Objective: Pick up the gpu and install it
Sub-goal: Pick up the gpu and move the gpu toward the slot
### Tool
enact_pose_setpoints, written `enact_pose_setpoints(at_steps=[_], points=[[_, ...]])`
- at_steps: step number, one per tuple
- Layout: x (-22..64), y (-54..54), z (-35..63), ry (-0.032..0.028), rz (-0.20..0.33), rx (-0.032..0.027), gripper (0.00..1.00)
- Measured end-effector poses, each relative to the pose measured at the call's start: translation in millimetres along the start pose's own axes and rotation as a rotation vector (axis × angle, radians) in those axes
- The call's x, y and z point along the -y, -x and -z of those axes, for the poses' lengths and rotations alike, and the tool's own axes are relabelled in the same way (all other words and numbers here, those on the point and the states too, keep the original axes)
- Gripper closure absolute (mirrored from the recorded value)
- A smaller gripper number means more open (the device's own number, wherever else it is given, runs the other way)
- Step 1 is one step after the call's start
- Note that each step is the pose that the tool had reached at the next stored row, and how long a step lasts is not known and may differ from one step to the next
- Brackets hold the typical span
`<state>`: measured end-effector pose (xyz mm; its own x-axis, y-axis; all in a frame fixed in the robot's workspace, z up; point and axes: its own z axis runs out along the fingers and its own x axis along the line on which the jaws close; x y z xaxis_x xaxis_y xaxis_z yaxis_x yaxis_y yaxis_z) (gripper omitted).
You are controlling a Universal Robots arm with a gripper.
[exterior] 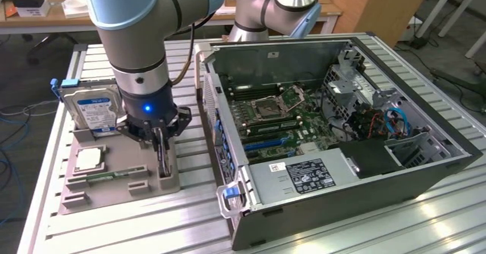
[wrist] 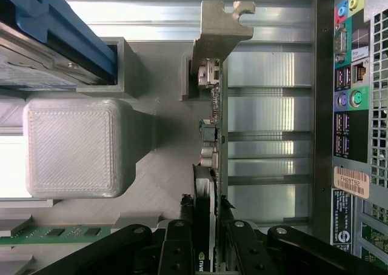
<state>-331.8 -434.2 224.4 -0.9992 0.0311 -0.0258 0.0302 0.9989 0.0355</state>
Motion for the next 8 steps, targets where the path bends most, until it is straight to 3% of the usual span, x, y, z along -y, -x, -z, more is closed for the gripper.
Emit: enact_pose_setpoints(at_steps=[8], points=[[0.0, 0.0, 0.0, -0.0005, 0.0, 0.0001, 0.74]])
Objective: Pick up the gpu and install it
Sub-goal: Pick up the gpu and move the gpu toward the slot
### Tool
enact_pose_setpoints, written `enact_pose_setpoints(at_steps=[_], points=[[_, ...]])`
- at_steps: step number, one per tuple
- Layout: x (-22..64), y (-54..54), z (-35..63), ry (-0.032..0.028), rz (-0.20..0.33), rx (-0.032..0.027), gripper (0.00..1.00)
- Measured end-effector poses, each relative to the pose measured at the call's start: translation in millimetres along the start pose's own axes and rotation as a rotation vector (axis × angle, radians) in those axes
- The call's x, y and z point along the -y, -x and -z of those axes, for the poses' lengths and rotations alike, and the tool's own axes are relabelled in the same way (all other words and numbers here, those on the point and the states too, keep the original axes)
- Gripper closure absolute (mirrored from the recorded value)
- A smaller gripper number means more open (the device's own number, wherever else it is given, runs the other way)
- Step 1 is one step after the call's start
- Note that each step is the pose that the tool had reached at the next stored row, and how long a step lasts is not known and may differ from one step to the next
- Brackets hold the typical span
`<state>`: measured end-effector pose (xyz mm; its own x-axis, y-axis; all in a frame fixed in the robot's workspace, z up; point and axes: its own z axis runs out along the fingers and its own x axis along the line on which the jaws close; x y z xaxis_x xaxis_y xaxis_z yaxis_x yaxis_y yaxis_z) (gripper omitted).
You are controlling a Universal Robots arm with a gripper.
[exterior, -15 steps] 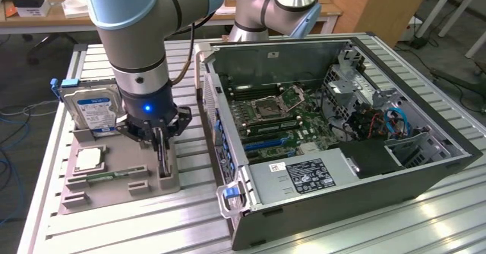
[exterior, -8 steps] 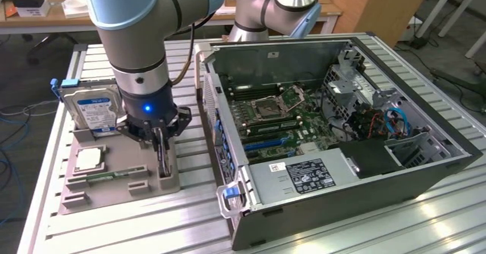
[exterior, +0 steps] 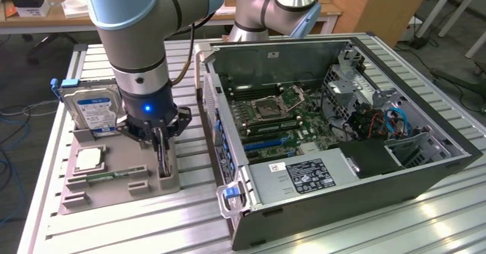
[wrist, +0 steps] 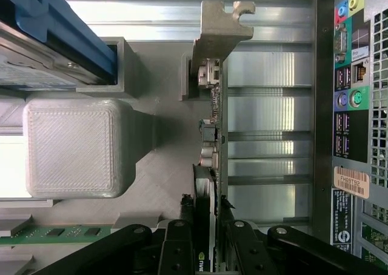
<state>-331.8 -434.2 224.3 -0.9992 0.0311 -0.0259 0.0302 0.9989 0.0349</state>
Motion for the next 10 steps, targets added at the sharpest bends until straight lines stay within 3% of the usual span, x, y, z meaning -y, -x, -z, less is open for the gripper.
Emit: enact_pose_setpoints(at_steps=[6, 10], points=[[0.0, -0.2, 0.2, 0.0002, 0.0, 0.0003, 0.74], [-0.2, -0.1, 5.3, 0.0003, 0.0, 0.0003, 0.74]])
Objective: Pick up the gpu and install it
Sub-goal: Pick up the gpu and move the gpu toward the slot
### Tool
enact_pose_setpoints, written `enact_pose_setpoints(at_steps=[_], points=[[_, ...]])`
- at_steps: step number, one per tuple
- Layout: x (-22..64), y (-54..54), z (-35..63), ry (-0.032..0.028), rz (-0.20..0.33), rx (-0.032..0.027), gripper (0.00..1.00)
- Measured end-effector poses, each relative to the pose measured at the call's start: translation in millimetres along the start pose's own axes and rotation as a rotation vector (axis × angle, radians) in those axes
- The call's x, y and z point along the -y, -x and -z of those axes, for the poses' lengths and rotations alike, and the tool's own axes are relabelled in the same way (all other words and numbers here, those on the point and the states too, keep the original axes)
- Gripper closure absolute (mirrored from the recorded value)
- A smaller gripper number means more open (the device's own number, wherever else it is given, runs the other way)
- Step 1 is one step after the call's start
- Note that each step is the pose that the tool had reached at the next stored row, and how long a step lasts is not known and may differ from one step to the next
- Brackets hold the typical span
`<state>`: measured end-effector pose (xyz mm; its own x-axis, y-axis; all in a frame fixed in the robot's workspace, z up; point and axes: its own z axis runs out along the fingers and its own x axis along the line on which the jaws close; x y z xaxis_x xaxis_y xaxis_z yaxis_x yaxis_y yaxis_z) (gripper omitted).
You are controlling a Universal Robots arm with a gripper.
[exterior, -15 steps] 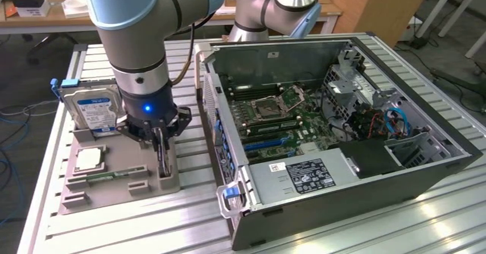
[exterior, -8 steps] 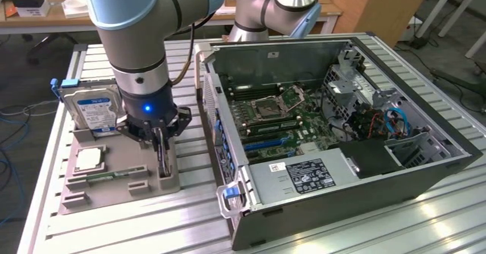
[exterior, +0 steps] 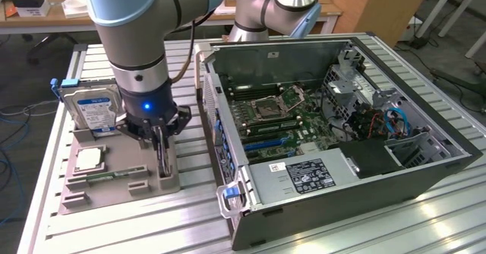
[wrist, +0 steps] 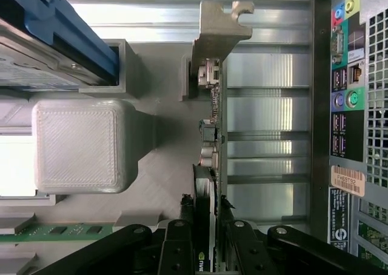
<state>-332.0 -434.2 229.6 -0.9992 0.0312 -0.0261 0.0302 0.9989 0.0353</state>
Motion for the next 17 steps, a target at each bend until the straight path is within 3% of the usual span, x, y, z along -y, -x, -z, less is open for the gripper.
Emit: enact_pose_setpoints(at_steps=[17], points=[[-0.5, 0.4, 15.0, 0.0, 0.0, -0.0001, 0.74]])
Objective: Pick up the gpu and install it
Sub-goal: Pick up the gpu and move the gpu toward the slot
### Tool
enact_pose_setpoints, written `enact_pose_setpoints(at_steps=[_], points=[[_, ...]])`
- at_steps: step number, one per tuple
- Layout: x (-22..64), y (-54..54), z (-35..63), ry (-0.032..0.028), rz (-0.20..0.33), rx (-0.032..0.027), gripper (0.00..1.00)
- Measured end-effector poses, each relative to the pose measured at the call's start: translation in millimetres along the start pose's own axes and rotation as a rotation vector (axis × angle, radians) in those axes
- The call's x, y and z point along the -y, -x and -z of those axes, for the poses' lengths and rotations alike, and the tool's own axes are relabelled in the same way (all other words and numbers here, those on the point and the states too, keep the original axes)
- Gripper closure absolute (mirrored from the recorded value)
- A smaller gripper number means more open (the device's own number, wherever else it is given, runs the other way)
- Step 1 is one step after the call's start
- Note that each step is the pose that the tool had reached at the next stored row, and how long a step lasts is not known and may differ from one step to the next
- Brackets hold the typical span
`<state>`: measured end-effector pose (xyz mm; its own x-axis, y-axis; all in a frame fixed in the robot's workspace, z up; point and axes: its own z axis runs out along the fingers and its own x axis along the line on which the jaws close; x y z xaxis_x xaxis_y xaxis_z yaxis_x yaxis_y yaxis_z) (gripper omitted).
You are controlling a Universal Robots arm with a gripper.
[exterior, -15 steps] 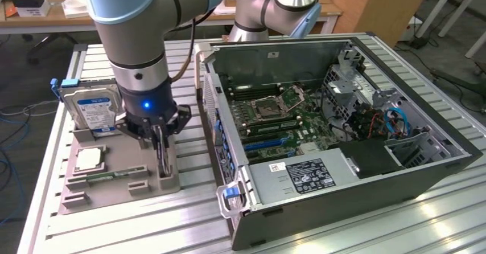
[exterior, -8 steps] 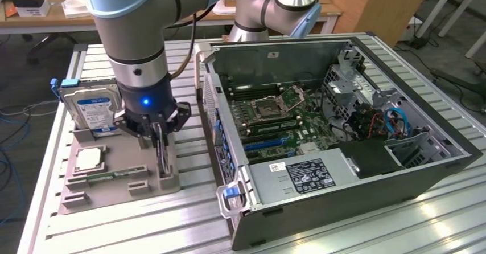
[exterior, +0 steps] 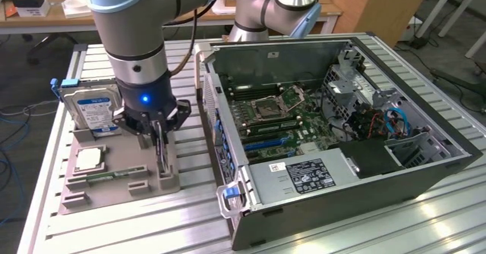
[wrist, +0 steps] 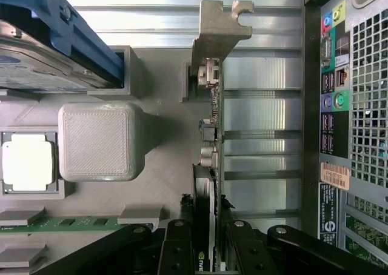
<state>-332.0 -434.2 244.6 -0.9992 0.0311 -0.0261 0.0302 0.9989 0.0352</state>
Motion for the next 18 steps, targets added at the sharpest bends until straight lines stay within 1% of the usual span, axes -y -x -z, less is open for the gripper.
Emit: enact_pose_setpoints(at_steps=[18], points=[[-0.6, 0.4, 16.0, 0.0, 0.0, 0.0, 0.74]])
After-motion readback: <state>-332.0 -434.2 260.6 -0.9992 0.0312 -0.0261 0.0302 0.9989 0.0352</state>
